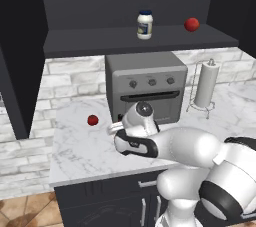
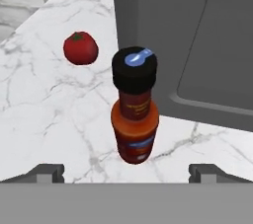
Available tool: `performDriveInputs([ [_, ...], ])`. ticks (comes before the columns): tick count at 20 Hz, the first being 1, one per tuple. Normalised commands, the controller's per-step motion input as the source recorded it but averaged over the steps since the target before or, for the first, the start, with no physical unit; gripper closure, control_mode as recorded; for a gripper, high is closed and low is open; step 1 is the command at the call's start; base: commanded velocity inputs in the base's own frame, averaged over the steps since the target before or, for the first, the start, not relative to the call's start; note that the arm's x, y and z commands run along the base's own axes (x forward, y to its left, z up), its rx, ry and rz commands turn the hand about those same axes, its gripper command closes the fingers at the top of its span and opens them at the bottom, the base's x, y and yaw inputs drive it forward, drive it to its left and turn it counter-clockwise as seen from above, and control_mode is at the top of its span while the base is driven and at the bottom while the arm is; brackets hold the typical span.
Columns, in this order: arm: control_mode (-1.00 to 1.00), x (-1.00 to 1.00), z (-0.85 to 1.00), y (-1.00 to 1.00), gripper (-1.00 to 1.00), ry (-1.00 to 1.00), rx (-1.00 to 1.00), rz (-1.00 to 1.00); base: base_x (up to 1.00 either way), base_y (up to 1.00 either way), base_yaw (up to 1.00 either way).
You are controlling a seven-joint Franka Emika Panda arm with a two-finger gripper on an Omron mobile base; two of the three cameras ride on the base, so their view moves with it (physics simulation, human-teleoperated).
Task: Pick the mayonnaise and condiment bottle from the counter and place them in the cabinet.
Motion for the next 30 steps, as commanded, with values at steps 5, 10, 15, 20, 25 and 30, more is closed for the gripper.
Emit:
performDriveInputs([
  [5,-1.00,0.04,-0.02,0.10,-1.00,0.00,0.00,0.00,0.00,0.00,0.00],
  [10,-1.00,0.09,0.00,0.00,-1.00,0.00,-0.01,0.00,0.00,0.00,0.00],
  [15,-1.00,0.15,0.00,0.00,-1.00,0.00,-0.02,0.00,0.00,0.00,0.00],
  [20,-1.00,0.16,0.00,0.00,-1.00,0.00,-0.01,0.00,0.00,0.00,0.00],
  [25,-1.00,0.16,0.00,0.00,-1.00,0.00,0.00,0.00,0.00,0.00,0.00],
  [30,-1.00,0.16,0.00,0.00,-1.00,0.00,0.00,0.00,0.00,0.00,0.00],
])
